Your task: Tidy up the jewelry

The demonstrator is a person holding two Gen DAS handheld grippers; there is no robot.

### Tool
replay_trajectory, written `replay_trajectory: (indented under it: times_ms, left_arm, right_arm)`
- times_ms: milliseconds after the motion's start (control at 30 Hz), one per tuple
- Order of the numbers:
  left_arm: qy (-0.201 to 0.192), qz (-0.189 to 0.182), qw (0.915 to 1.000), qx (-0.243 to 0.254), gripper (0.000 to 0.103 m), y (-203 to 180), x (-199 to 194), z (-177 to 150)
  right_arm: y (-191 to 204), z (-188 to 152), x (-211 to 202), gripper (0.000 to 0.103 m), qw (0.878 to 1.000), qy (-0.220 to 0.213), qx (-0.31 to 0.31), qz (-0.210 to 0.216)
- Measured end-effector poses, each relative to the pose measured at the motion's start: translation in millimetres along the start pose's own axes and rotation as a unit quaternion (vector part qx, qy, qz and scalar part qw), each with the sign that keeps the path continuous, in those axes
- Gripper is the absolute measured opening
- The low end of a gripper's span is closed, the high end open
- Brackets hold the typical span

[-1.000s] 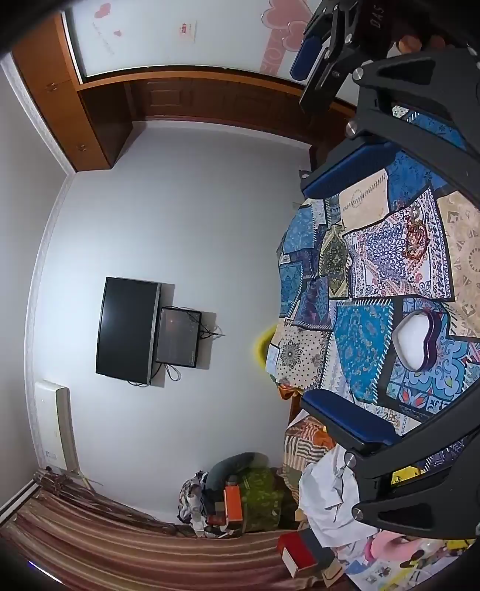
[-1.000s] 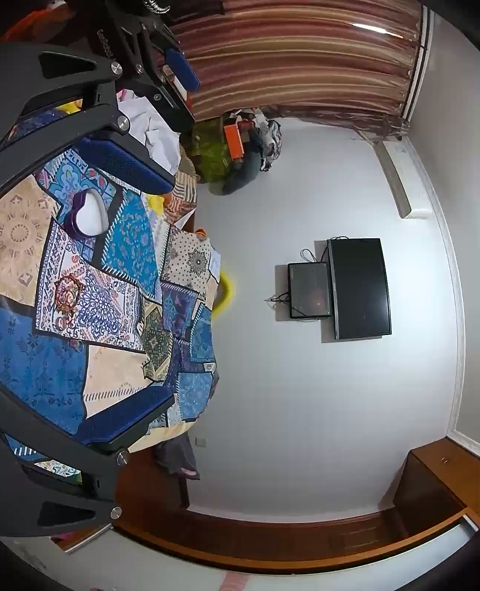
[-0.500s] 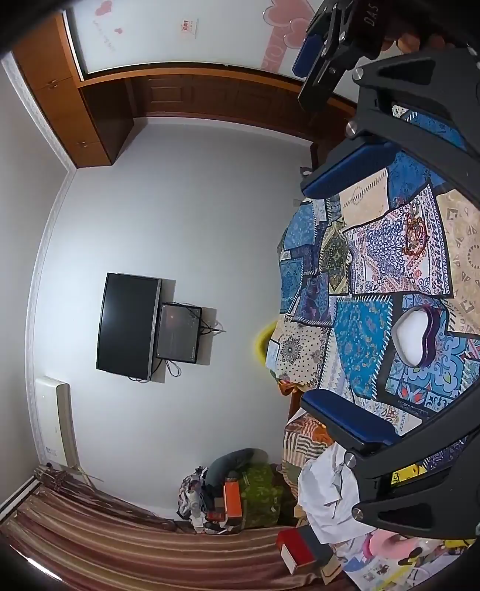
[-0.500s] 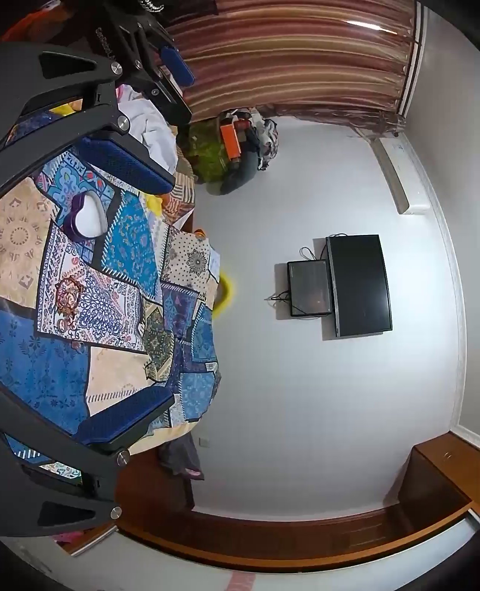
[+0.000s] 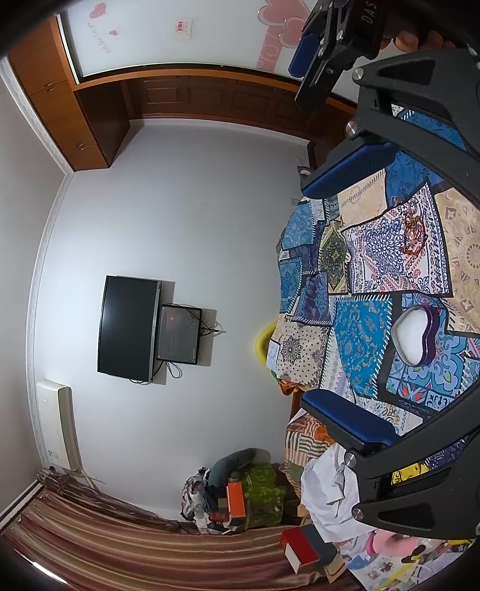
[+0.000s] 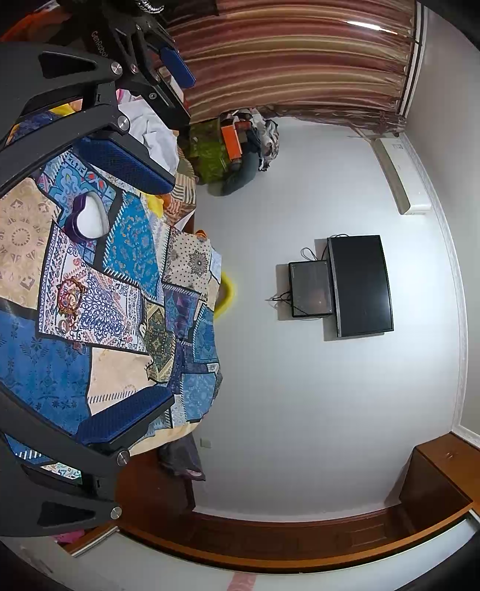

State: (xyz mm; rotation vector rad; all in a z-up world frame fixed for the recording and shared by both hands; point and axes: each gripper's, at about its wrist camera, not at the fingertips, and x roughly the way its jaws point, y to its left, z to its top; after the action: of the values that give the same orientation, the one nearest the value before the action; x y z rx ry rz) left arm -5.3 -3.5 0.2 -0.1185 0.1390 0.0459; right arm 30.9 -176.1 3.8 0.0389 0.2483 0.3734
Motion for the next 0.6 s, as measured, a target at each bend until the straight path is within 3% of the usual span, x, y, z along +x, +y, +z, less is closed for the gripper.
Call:
replay_trajectory:
  times_ms: [600]
  left_arm:
    - [0.0, 0.002, 1.0, 0.002, 0.103, -1.9, -0.4, -0.1]
  right_arm:
    - [0.5, 1.4, -0.9, 0.103, 1.0, 0.0, 0.0, 0.002]
